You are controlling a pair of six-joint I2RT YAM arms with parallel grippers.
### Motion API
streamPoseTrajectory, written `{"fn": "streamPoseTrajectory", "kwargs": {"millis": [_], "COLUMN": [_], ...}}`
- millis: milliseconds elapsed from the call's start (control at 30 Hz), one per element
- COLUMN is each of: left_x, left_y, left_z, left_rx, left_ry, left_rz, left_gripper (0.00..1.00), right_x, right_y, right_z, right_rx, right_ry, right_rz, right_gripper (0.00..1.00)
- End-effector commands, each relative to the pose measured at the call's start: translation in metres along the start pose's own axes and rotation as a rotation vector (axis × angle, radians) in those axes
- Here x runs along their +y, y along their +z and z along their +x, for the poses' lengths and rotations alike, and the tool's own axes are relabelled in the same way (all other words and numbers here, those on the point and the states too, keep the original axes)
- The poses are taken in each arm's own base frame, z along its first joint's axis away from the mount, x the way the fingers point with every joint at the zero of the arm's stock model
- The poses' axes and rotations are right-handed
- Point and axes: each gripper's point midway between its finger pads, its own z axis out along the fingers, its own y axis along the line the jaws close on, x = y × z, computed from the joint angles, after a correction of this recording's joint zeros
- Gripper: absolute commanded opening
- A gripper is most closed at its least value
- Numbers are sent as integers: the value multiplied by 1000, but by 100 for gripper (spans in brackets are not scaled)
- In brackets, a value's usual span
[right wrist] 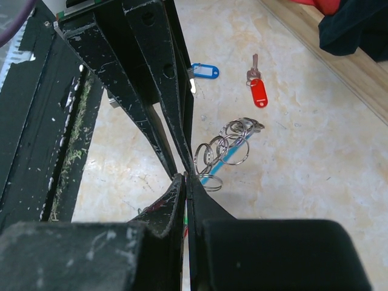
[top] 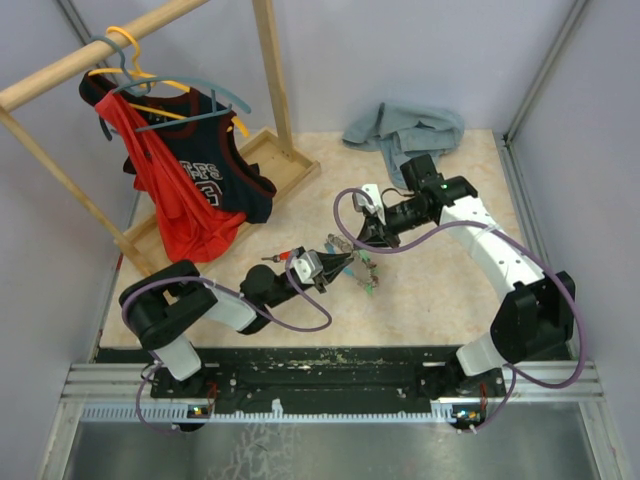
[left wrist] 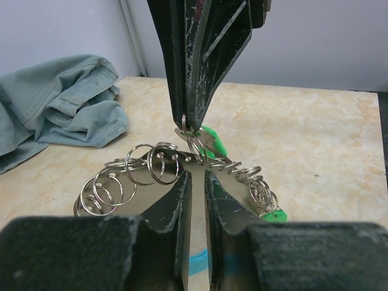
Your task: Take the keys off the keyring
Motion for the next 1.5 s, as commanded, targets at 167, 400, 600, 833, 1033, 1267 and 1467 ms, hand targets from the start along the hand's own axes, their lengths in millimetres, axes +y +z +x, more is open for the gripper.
{"fn": "streamPoseTrajectory", "kwargs": {"millis": [167, 400, 600, 833, 1033, 1267, 1467], "left_x": [14, 16, 17, 13, 9, 8, 8], "left_y": [5, 5, 5, 5, 4, 5, 6], "left_z": [-74, -74, -74, -76, -76, -76, -77], "left_rx": [-283, -282, -282, -288, -287, -288, -291], "left_ry": [48, 44, 44, 42, 43, 43, 40], "left_rz": [-70, -85, -90, -68, -48, -40, -39], "left_gripper": [20, 20, 21, 21, 21, 22, 21], "right_x": [-4, -6, -6, -7, -7, -6, -4], "right_y": [5, 7, 9, 10, 10, 11, 14], "right_z": [-14, -12, -12, -12, -11, -11, -11], "right_rx": [-48, -39, -37, -34, -29, -34, -33], "right_ry": [-34, -25, -25, -22, -19, -20, -19], "right_rz": [2, 9, 6, 8, 13, 6, -6], "right_gripper": [0, 0, 0, 0, 0, 0, 0]}}
